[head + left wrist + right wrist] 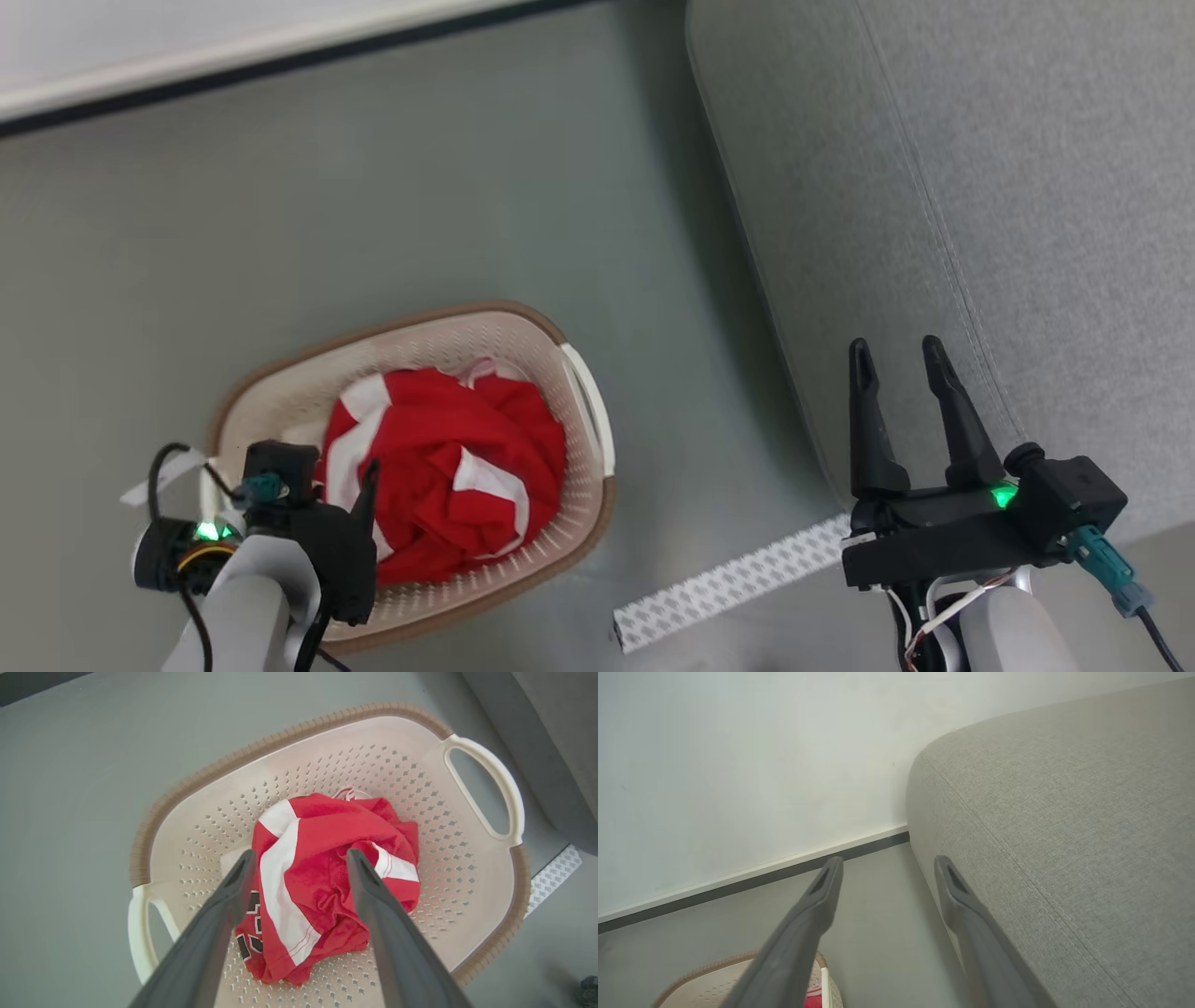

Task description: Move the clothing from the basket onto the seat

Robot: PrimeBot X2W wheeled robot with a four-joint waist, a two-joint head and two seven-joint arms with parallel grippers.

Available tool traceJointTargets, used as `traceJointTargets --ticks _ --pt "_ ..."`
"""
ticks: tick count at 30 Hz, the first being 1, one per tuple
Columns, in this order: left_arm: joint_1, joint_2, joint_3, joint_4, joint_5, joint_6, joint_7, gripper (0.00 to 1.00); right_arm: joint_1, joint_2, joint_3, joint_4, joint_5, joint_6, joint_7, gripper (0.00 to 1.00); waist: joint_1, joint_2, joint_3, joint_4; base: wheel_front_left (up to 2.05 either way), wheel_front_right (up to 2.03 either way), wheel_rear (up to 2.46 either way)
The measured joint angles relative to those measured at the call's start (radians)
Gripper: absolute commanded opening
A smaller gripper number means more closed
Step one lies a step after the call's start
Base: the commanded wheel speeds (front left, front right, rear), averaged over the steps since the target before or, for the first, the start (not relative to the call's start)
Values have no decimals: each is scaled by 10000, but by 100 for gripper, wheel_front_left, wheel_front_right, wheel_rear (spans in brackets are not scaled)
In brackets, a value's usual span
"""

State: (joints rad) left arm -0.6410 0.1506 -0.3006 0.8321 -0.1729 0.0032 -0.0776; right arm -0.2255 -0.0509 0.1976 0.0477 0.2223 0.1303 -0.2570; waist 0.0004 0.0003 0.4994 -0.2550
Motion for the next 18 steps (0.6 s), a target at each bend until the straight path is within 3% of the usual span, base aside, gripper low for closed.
traceJointTargets --ticks 8,18 --pt "-1095 123 -612 1197 644 109 33 100 337 -4 253 -706 73 2 -46 100 -1 0 1157 -680 0 0 0" --pt "-2422 765 -1494 2554 1808 796 397 100 904 0 466 -1409 263 2 -69 100 -2 0 2443 -1222 0 0 0"
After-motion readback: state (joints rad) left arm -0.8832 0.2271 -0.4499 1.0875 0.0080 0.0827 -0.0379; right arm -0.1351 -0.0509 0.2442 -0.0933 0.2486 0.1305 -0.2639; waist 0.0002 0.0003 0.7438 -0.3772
